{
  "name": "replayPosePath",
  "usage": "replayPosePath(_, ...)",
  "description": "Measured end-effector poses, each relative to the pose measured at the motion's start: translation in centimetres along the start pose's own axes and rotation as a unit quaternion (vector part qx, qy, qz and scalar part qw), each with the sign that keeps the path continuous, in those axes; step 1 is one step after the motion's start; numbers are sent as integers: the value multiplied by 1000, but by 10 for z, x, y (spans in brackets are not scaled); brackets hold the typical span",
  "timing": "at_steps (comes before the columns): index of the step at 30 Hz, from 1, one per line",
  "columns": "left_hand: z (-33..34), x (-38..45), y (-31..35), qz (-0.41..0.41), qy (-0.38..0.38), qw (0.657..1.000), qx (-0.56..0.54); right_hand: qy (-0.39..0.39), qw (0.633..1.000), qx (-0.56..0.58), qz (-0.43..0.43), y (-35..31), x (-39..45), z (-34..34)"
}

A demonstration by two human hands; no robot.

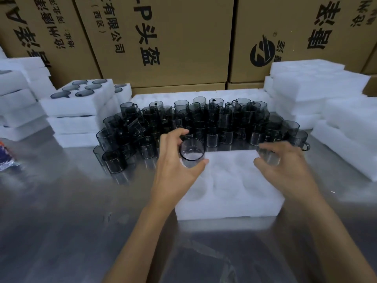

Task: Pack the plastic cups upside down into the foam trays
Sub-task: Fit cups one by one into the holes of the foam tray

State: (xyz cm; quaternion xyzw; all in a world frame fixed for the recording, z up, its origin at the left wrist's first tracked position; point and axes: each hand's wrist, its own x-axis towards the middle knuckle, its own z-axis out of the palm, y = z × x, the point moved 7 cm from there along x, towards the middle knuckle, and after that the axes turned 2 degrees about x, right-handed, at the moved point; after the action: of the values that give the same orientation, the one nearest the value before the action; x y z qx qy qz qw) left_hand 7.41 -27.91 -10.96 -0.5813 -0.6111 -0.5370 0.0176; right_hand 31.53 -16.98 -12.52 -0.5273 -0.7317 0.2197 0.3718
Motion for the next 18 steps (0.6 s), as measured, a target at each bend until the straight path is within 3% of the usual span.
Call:
replayPosePath(2, 7, -2, 10, 15, -18, 1000, -7, 16, 996, 45, -74, -27, -6, -1)
replayPosePath(6, 18, -6, 25, 52, -42, 998, -13, -153, 949, 252, -110, -69, -31, 35)
replayPosePath(18, 25, -6, 22, 37, -102, 994, -31, -181, 947, 256, -72, -65, -34, 54)
